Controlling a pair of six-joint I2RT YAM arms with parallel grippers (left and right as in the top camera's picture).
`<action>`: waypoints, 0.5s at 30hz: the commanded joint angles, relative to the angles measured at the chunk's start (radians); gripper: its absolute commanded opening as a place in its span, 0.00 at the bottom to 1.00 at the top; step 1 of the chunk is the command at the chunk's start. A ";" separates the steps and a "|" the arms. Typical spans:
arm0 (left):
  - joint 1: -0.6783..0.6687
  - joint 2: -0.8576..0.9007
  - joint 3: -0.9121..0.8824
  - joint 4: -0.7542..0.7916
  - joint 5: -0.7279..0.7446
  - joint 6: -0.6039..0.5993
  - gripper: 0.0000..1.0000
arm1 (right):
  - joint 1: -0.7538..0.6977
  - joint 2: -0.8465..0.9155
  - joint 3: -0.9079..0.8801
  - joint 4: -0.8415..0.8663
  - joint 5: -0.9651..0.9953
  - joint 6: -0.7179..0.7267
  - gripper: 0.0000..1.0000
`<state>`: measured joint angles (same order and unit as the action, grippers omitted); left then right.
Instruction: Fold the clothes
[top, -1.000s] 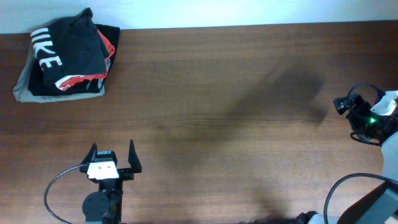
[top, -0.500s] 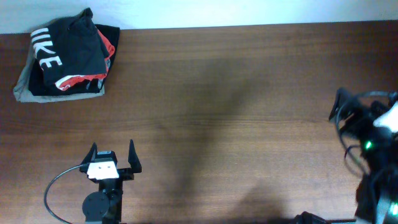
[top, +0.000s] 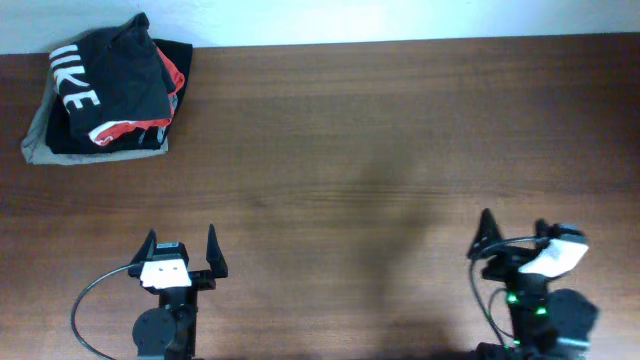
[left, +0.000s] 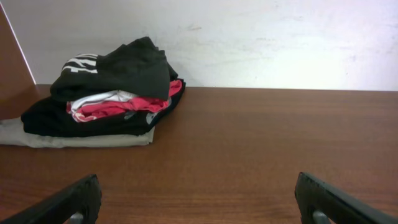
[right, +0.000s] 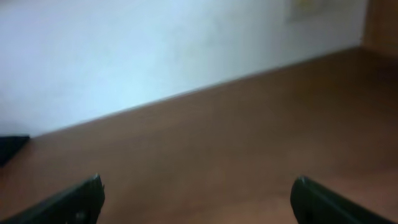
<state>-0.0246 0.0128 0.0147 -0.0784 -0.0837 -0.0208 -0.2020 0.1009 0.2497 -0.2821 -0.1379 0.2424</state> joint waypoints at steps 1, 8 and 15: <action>0.008 -0.008 -0.005 0.002 0.010 -0.010 0.99 | 0.060 -0.099 -0.172 0.130 0.025 0.028 0.99; 0.008 -0.008 -0.005 0.002 0.010 -0.010 0.99 | 0.146 -0.098 -0.244 0.209 0.109 -0.055 0.99; 0.008 -0.008 -0.005 0.002 0.010 -0.010 0.99 | 0.248 -0.098 -0.244 0.272 0.146 -0.246 0.99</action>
<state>-0.0246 0.0128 0.0147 -0.0784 -0.0837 -0.0208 0.0254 0.0147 0.0120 -0.0154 -0.0200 0.0750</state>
